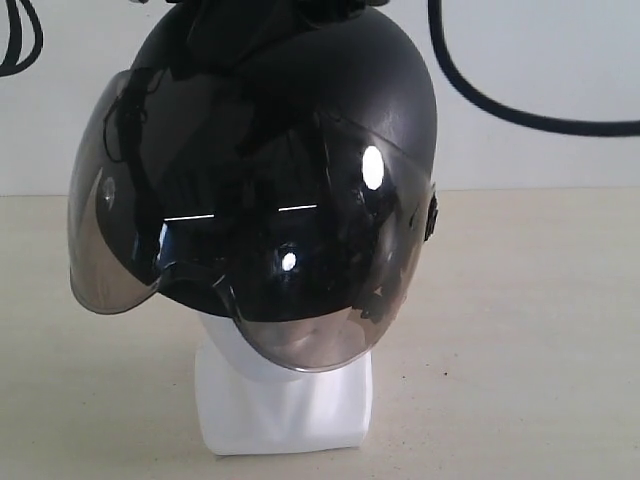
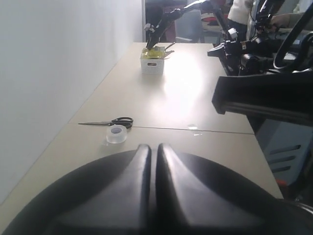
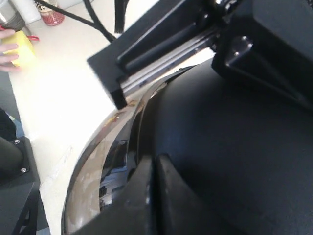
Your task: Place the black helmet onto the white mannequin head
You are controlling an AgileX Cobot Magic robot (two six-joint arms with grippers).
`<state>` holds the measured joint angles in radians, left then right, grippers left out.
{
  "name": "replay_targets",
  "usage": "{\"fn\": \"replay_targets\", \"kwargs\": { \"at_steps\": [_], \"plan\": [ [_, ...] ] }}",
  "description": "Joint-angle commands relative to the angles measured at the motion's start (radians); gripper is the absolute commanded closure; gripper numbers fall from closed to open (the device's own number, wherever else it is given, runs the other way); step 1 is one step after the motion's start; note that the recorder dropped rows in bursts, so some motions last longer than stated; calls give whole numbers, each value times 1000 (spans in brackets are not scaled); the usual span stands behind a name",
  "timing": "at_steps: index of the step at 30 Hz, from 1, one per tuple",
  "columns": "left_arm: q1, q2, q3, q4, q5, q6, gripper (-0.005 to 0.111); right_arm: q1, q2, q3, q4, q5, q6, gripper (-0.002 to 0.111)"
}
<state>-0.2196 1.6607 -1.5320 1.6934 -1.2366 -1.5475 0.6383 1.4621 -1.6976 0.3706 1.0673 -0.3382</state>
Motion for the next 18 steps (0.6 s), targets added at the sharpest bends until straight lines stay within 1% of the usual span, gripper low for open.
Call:
{"fn": "replay_targets", "kwargs": {
  "at_steps": [1,7,14,18],
  "plan": [
    [-6,37,8,51,16,-16,102,38,13,0,21,74,-2,108],
    [-6,37,8,51,16,-16,102,80,16,0,-21,64,19,108],
    [-6,37,8,51,16,-16,102,80,16,2,-41,75,34,108],
    [-6,37,8,51,16,-16,102,80,16,62,-46,54,34,108]
  ]
}}
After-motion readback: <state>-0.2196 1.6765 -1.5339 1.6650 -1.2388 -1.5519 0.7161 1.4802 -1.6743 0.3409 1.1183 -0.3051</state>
